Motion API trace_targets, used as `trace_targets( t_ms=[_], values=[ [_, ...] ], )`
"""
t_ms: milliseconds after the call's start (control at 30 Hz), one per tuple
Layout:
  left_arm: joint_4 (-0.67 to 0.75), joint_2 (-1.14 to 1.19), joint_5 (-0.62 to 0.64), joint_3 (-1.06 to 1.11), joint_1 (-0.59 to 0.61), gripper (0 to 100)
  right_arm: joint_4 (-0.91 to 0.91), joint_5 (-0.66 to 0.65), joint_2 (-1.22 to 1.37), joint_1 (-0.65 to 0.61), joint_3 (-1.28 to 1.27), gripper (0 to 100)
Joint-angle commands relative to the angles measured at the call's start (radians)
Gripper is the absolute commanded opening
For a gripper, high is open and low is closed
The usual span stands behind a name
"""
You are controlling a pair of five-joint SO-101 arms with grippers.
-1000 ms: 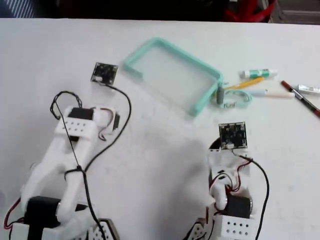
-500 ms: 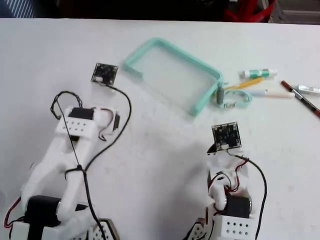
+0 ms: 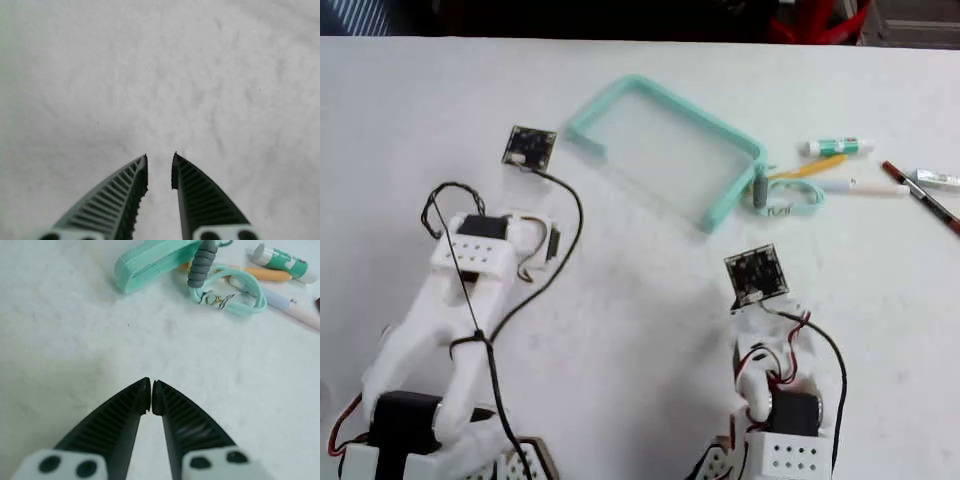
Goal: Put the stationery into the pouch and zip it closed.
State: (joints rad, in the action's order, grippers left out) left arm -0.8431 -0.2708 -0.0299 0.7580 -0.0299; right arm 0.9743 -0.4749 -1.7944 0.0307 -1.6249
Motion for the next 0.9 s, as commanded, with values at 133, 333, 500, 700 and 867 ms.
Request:
trace_targets(
  t_ms=[133,333,500,700,867],
  values=[
    [0.008,-0.002,0.006,-0.043,0.007,10,0.113,-0.02,-0.001,-0.125,0.304,1.8],
    [0.008,-0.002,0.012,-0.043,0.007,10,0.133,-0.014,0.042,-0.223,0.368,1.8],
    [0.008,-0.002,0.012,-0.043,0.004,10,0.116,-0.012,0.28,-0.275,0.505,1.8],
    [0.009,-0.002,0.011,-0.043,0.007,10,0.127,0.089,0.713,-0.277,0.825,1.8],
    [0.026,-0.002,0.008,-0.043,0.007,10,0.191,0.238,0.998,-0.278,1.06,1.8]
  ],
)
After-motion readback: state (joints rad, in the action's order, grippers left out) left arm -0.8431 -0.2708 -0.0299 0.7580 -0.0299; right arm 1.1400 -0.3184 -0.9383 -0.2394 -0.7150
